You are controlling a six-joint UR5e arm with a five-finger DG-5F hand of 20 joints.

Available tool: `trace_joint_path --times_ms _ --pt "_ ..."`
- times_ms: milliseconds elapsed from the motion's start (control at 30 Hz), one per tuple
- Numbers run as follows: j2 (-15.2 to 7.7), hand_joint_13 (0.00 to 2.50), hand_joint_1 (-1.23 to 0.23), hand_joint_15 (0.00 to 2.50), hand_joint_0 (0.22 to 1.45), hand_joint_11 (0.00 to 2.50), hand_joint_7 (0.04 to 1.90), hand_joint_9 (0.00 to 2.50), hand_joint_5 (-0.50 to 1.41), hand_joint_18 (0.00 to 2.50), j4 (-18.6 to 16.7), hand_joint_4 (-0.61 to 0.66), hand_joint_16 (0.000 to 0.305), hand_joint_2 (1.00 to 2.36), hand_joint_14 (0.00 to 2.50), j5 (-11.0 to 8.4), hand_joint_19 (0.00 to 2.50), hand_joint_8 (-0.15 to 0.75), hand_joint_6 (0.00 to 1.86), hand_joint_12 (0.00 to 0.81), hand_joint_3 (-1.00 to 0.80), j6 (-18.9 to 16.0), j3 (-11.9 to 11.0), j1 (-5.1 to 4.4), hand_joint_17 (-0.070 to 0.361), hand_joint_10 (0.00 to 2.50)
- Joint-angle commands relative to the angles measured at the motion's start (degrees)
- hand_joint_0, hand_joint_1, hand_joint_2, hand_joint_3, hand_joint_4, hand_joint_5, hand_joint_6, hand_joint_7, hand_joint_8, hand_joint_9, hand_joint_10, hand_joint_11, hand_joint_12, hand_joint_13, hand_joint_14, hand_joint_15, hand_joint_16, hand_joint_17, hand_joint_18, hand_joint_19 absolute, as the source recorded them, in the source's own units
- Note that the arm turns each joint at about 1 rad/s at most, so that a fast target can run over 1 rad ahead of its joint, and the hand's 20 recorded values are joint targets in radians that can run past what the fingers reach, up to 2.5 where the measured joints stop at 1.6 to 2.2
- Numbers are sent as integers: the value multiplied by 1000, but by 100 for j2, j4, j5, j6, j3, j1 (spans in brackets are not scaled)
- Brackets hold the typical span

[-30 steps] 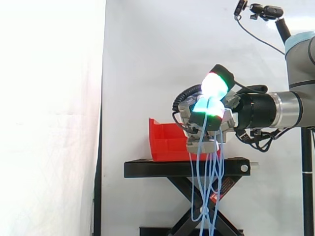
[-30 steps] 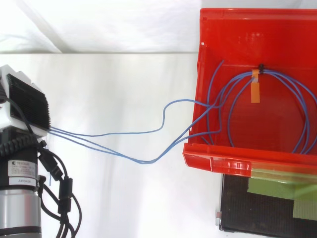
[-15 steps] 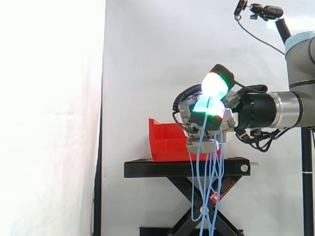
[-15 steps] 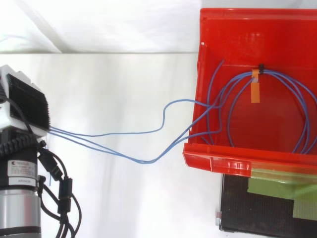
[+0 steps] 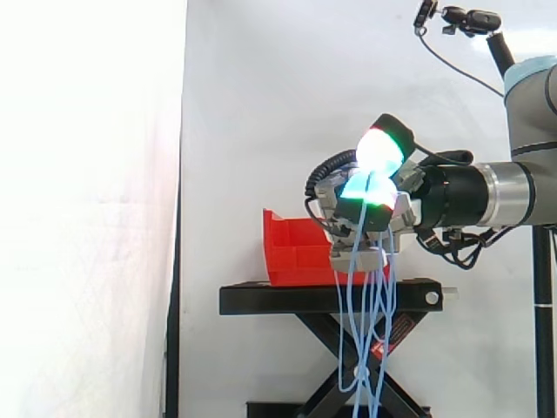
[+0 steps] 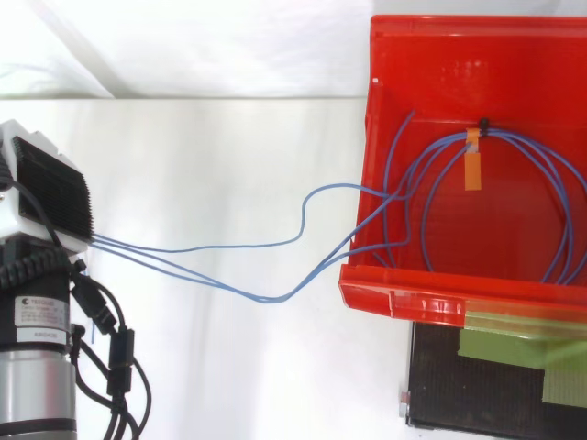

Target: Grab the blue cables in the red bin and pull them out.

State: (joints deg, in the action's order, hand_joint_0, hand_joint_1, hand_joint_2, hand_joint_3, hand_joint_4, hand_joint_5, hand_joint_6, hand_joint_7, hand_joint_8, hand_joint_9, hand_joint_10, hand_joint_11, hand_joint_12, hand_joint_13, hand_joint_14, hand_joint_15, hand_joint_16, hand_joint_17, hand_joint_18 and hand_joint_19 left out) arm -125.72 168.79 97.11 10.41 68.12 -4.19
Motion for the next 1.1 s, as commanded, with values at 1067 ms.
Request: trace_joint_path --times_ms 1067 --pt "4 1610 -962 1109 972 1221 639 1580 1008 1083 4 184 39 1000 1148 -8 1230 231 621 297 -988 0 0 -2 88 32"
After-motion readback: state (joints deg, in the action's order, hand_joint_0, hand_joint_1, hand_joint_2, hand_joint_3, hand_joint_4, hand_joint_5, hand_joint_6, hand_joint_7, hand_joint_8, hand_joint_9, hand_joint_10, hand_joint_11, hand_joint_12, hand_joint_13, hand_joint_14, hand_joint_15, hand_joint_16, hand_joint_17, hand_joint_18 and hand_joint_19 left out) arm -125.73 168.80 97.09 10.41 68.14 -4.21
